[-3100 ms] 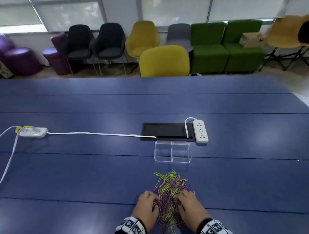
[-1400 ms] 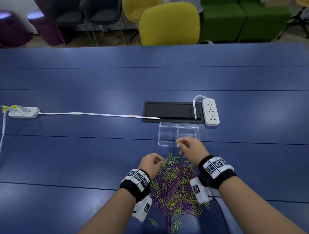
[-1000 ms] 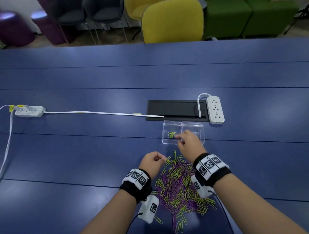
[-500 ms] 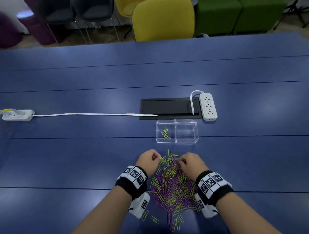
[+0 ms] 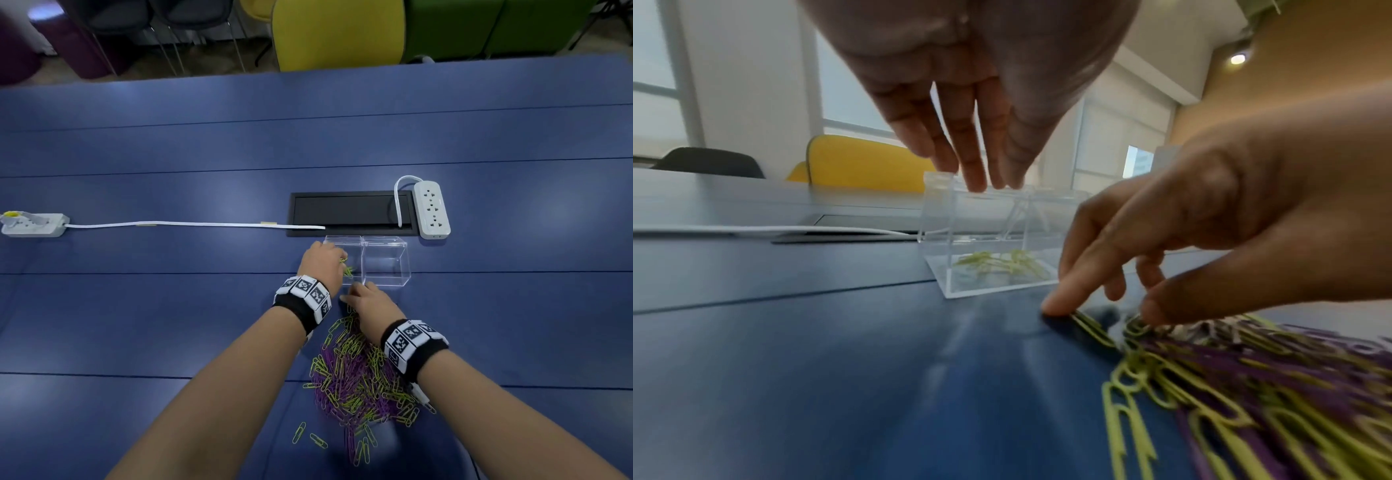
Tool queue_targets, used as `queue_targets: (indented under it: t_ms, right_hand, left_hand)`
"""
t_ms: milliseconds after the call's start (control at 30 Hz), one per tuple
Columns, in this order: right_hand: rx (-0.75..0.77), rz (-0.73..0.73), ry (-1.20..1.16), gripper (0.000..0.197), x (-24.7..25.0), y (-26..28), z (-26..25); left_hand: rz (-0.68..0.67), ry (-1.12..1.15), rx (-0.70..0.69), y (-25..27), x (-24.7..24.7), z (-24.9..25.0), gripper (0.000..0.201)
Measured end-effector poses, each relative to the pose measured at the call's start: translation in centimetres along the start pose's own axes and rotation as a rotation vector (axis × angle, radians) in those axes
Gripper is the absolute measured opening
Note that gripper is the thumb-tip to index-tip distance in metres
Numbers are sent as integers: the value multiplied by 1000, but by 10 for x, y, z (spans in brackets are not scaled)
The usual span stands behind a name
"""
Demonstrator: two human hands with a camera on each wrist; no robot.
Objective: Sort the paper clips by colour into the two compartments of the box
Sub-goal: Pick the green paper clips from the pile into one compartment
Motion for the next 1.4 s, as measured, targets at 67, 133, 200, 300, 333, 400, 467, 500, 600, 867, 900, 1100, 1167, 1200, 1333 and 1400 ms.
queue_targets:
  t_ms: [67, 133, 200, 300, 333, 400, 467, 500, 600, 867, 900, 1100, 1167, 1200, 1333, 1400]
  right_hand:
    - [-4, 2, 7, 58, -2, 2, 6]
    - [-2, 20, -47, 54, -6, 5, 14]
    - [0, 32, -84, 49, -10, 8, 22]
    - [-21, 53, -147, 35, -11, 11, 27]
    - [-32, 58, -169, 31, -10, 11, 27]
    - [-55, 70, -191, 25, -9, 10, 25]
    - [-89, 68, -188, 20, -8, 10, 23]
    - [-110, 57, -186, 19, -9, 9, 22]
    - [-161, 9, -165, 19, -13, 11, 20]
    - [-365, 21, -544, 8, 9, 25, 34]
    - [-374, 32, -598, 8, 15, 25, 36]
    - [-344, 175, -661, 8, 61, -1, 22]
    - [-348, 182, -614, 10, 67, -18, 15]
    - [-352, 174, -589, 11, 69, -26, 11]
    - [-329, 131, -486, 21, 63, -41, 5]
    - [-304, 158, -462, 22, 62, -36, 6]
  left_hand:
    - [112, 39, -27, 17, 1, 4, 25]
    - [227, 93, -1, 42, 0, 7, 19]
    - [209, 163, 105, 68, -11, 10, 15]
    - [58, 245, 250, 90, -39, 12, 20]
    - [17, 255, 263, 91, -46, 13, 26]
    - [-30, 261, 253, 89, -55, 18, 35]
    - [-36, 244, 237, 86, -58, 23, 36]
    - [-35, 229, 227, 85, -58, 25, 34]
    - [-63, 159, 184, 83, -57, 29, 27]
    - [-124, 117, 141, 76, -56, 31, 20]
    - [-129, 138, 151, 76, -55, 30, 20]
    - [-50, 333, 327, 85, -42, 15, 14]
    - [34, 409, 388, 86, -35, 10, 10]
    - [71, 428, 391, 85, -30, 8, 9]
    - [164, 394, 319, 62, -5, 4, 7]
    - [196, 358, 272, 45, 8, 2, 7]
Point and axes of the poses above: each hand's wrist, its own y-axis away from the middle knuckle, its own x-axis out of the back of the hand, z = x × y, the point moved 2 cm from there along -y, towards the middle knuckle, and after that the axes turned 15 degrees about -x, right-handed, at the moved point
